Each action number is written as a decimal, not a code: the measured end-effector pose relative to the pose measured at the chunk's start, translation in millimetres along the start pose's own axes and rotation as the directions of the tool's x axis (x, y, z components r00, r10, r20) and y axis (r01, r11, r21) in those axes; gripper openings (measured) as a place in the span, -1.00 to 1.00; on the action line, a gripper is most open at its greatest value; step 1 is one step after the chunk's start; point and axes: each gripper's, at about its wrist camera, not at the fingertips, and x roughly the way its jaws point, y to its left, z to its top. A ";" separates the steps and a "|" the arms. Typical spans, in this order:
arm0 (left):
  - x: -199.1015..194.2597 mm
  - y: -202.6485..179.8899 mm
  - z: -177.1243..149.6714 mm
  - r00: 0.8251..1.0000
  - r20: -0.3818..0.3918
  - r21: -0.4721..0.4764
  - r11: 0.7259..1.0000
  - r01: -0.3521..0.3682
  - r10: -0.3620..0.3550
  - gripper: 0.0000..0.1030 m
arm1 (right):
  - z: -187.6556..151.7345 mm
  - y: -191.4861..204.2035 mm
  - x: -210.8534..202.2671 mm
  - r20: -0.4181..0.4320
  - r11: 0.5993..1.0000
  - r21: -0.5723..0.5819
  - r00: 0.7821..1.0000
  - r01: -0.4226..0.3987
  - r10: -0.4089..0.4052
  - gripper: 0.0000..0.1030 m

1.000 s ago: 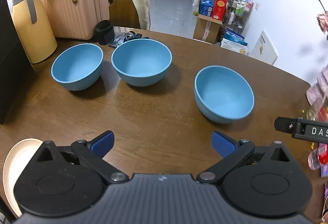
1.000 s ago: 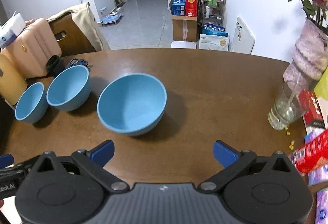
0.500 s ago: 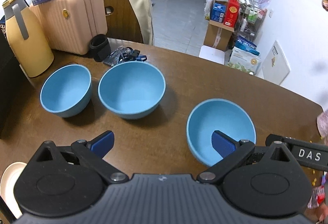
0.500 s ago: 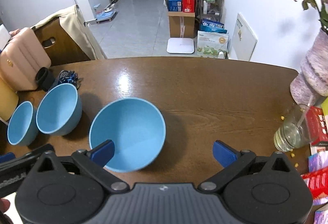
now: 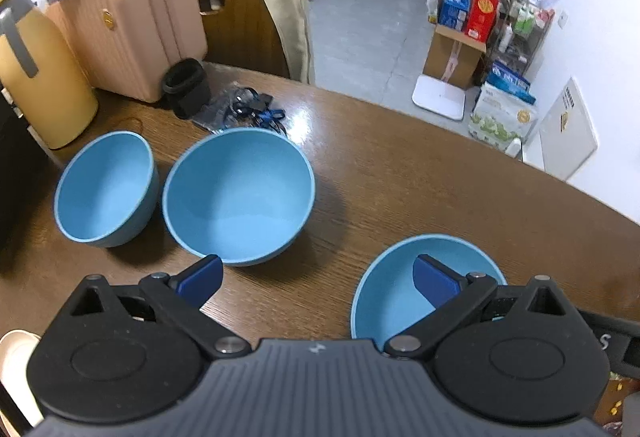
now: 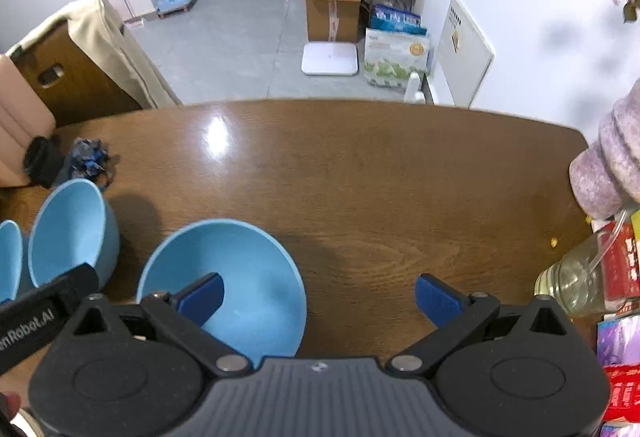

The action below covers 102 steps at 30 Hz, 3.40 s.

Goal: Organize plates and bowls
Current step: 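Close the left tool on a blue bowl rim while the right tool closes on another bowl rim, then lift and carry the gripped blue bowls with both tools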

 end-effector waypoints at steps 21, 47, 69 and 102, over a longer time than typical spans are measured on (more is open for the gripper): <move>66.1 -13.5 -14.7 0.995 -0.103 0.042 0.999 -0.005 0.010 0.42 | -12.7 -25.1 65.8 -0.057 0.992 0.106 0.996 -0.067 0.074 -0.07; 99.5 -26.6 -24.9 0.985 -0.134 0.085 0.989 0.120 -0.108 -0.71 | -27.4 -12.9 95.9 -0.026 0.986 0.075 0.988 -0.150 0.152 -0.87; 60.2 -15.7 -43.5 0.984 -0.096 0.110 0.981 0.162 -0.152 -0.71 | -50.3 -18.8 59.3 0.042 0.984 0.088 0.988 -0.152 0.149 -0.86; -22.4 -14.0 -189.4 0.979 -0.059 0.385 0.900 0.203 -0.195 -0.70 | -216.6 -62.9 -10.1 0.173 0.983 0.128 0.979 -0.130 0.106 -0.86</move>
